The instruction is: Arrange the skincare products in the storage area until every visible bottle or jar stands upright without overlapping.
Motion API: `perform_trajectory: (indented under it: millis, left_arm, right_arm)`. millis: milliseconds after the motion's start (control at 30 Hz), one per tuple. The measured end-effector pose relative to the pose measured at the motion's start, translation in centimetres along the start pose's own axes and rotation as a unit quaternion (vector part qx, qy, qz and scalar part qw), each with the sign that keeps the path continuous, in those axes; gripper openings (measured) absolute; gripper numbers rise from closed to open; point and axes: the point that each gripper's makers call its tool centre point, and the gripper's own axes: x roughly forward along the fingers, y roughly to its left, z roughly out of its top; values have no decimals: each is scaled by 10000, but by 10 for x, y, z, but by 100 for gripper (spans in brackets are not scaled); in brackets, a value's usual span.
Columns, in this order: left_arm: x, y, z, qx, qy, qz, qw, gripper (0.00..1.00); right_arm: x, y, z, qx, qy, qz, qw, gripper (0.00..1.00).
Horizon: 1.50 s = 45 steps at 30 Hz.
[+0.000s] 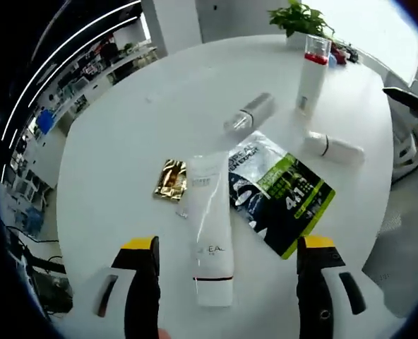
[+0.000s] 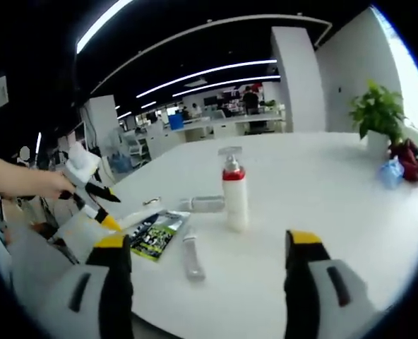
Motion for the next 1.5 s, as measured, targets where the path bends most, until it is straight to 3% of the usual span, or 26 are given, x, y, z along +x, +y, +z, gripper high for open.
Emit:
perform_trajectory:
  millis: [100, 267, 433, 667, 733, 1000, 1200, 1367, 1500]
  left_arm:
    - [11, 4, -2, 136, 346, -19, 9993, 69]
    - [20, 9, -1, 297, 549, -24, 9980, 56]
    - [33, 14, -7, 156, 966, -51, 9952, 46]
    - [47, 16, -13, 371, 1220, -50, 9918, 37]
    - [47, 16, -12, 189, 1259, -126, 9918, 33]
    - [48, 18, -11, -277, 1059, -192, 9938, 29]
    - [48, 18, -10, -376, 867, -124, 9954, 28]
    - [42, 20, -5, -796, 511, -21, 9955, 28]
    - [29, 21, 5, -861, 234, 13, 9960, 28]
  right_arm:
    - [0, -1, 0, 14, 1, -24, 10000, 90]
    - [0, -3, -1, 31, -15, -89, 10000, 90]
    - [1, -6, -1, 71, -59, -178, 9998, 90]
    - [1, -8, -1, 113, -80, -243, 9996, 89]
    - [2, -8, -2, 112, -82, -244, 9996, 88]
    - [3, -9, -3, 93, -38, -237, 9997, 87]
    - [4, -10, -1, 107, -87, -213, 9997, 84]
    - [2, -10, 2, 119, -158, -208, 9996, 84]
    - [1, -10, 2, 95, -182, -187, 9996, 83]
